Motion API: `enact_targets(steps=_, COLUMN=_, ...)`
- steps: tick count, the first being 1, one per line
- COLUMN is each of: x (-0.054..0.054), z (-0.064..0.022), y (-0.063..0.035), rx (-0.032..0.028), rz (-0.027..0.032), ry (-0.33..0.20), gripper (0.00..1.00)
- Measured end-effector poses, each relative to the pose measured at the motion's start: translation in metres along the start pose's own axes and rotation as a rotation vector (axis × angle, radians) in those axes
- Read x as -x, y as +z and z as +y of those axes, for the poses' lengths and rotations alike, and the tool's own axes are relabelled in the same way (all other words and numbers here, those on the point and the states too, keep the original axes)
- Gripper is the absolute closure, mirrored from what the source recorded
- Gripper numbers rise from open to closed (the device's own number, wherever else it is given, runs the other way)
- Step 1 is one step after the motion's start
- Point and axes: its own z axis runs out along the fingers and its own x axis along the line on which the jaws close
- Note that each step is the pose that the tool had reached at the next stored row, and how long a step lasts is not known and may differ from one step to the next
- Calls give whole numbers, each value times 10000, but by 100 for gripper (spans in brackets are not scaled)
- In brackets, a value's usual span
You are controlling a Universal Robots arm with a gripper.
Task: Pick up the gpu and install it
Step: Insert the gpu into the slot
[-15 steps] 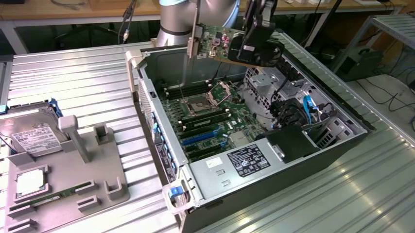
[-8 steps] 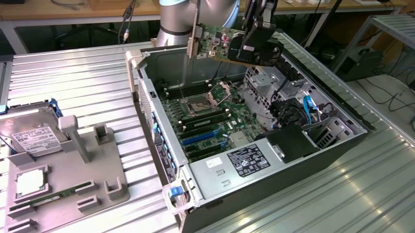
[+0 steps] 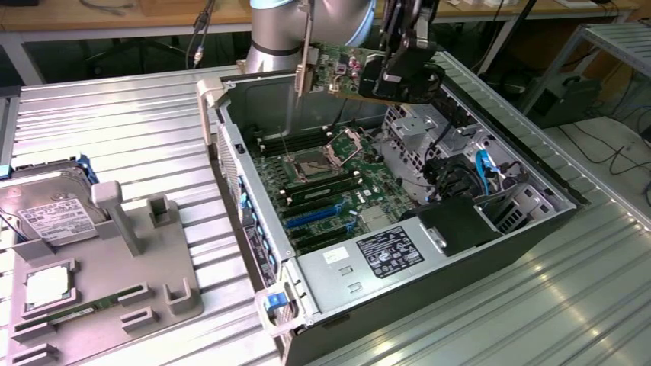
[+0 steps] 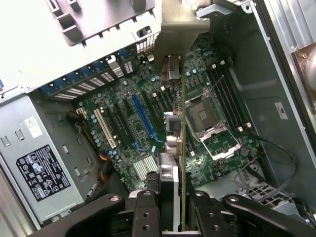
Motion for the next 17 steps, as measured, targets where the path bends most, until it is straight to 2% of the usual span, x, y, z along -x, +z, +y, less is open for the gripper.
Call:
enact_targets(steps=3, x=0, z=-2, y=10, rx=-29, rz=-19, ry=-337, gripper=72)
enact_targets(steps=9, x=2, z=-6, y=18, rx=29, rz=-16, ry=-1406, gripper=72)
enact_targets(steps=17, x=5, z=-13, y=19, rx=89, rz=-9, ry=-2275, gripper=72)
